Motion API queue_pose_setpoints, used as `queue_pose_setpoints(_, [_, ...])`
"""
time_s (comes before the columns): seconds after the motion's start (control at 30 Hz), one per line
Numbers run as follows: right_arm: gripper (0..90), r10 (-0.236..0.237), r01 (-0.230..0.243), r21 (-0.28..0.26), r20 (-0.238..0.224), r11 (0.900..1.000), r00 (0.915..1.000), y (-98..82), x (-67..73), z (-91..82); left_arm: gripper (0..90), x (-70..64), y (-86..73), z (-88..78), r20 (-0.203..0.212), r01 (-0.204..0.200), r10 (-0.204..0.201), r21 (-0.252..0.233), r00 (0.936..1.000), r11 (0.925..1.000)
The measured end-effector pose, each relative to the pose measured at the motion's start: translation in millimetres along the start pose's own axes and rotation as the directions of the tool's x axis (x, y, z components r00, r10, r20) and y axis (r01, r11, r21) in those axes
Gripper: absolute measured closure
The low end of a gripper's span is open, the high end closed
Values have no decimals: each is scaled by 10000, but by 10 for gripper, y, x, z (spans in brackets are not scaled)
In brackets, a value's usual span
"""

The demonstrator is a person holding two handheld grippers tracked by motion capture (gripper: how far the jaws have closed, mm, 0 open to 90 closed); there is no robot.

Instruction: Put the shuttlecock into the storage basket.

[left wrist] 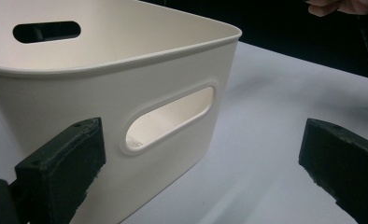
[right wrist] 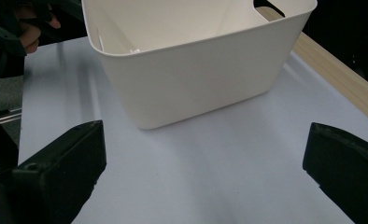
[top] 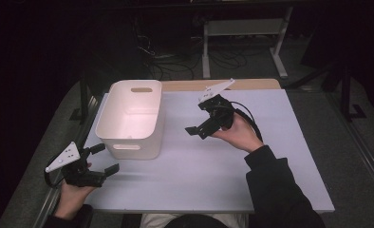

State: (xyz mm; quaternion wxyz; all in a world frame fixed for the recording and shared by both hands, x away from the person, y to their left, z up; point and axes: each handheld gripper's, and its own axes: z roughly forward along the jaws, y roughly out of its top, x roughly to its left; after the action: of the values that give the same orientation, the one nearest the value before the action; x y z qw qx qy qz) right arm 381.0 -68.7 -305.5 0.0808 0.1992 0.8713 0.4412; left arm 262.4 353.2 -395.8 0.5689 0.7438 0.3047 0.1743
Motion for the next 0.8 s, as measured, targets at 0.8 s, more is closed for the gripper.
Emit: queue_pose_setpoints(0.8, [0, 622, -612, -482, 186, 9970, 9979, -362, -88, -244, 3, 0, -2, -3, -36, 18, -18, -5, 10000, 10000])
